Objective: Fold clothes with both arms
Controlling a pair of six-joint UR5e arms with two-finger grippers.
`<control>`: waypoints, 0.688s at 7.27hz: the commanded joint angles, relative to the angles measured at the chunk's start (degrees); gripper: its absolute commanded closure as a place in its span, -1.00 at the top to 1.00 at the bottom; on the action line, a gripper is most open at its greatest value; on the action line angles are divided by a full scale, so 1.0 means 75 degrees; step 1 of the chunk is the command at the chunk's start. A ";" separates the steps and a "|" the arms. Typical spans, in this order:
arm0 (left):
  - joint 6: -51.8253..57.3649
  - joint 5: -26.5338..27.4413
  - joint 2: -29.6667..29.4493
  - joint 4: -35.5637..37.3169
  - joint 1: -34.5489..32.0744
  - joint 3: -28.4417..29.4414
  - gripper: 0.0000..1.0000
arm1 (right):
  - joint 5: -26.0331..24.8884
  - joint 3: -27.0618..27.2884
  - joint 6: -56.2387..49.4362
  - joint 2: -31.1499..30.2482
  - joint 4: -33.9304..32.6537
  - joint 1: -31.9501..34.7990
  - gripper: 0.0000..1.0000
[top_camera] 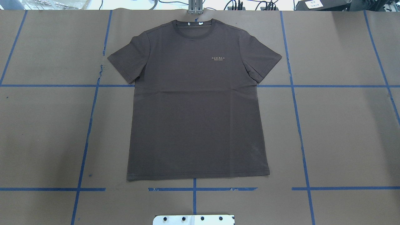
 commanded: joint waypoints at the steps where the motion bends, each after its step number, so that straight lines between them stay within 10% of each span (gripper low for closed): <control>1: 0.0000 0.0000 0.0060 -0.0058 0.0000 -0.0001 1.00 | 0.0028 0.0019 0.0169 0.0060 0.0001 0.0022 1.00; 5: -0.0070 -0.0279 -0.0805 -0.0640 0.0035 0.0186 1.00 | -0.0204 -0.0132 0.0312 0.1287 0.1205 -0.1005 1.00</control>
